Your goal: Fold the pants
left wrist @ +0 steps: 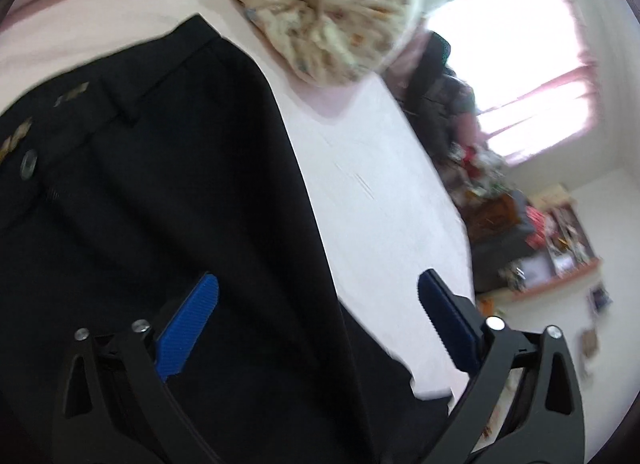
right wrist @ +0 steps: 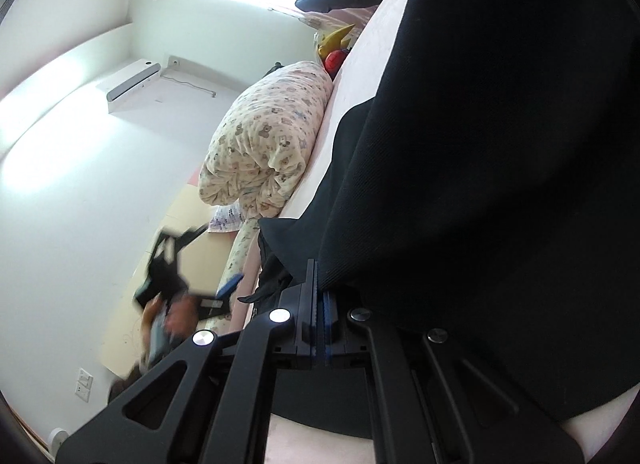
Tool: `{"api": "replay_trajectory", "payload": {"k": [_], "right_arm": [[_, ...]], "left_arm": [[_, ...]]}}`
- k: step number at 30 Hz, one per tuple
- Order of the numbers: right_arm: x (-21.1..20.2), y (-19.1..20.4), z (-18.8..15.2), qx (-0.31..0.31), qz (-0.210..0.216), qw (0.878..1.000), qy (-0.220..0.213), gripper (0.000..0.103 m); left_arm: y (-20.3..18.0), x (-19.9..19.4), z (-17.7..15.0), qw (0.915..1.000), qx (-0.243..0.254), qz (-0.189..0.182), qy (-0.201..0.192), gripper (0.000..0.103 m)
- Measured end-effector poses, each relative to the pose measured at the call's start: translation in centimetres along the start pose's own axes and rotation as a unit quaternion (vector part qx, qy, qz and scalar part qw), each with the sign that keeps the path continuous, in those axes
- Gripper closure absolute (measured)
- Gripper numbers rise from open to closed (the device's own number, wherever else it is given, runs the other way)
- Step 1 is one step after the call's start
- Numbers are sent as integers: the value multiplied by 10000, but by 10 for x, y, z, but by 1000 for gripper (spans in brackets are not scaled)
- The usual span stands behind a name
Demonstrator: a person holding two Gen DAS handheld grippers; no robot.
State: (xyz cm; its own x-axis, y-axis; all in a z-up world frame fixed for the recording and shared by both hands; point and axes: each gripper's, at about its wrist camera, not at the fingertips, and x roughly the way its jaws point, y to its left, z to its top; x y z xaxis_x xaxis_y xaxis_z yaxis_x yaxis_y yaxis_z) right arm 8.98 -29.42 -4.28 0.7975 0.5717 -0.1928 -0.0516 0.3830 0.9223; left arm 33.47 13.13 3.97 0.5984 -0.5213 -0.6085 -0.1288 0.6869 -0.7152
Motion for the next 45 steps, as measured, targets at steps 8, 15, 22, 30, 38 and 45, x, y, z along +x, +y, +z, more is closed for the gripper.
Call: {"api": "replay_trajectory", "payload": {"k": [8,15,22,30,38,45], "right_arm": [[1,-6,0,67,52,10000,44,101],[0,-12,3,75,75,9999,89,101],[7,-8,5,62,130,9999,78,101],[2,-11,7,22,446,9990,4,101],[-22,14,14,-479,436,9976,-232,101],[-46,30,20,-526,-112,9985,-109,101]], "left_arm": [[-5,71,43,9945,-88,1039,22,48],[16,83,61,9918,-382,1212,-156,87],[16,51,48,9911,-385,1101,-636,97],[20,-68,-1,9892,-131,714,-1272,97],[56,-153,-92,9822,-264,803,-1676,97],[111,-159,-137,9823,-898,802,-1438,97]]}}
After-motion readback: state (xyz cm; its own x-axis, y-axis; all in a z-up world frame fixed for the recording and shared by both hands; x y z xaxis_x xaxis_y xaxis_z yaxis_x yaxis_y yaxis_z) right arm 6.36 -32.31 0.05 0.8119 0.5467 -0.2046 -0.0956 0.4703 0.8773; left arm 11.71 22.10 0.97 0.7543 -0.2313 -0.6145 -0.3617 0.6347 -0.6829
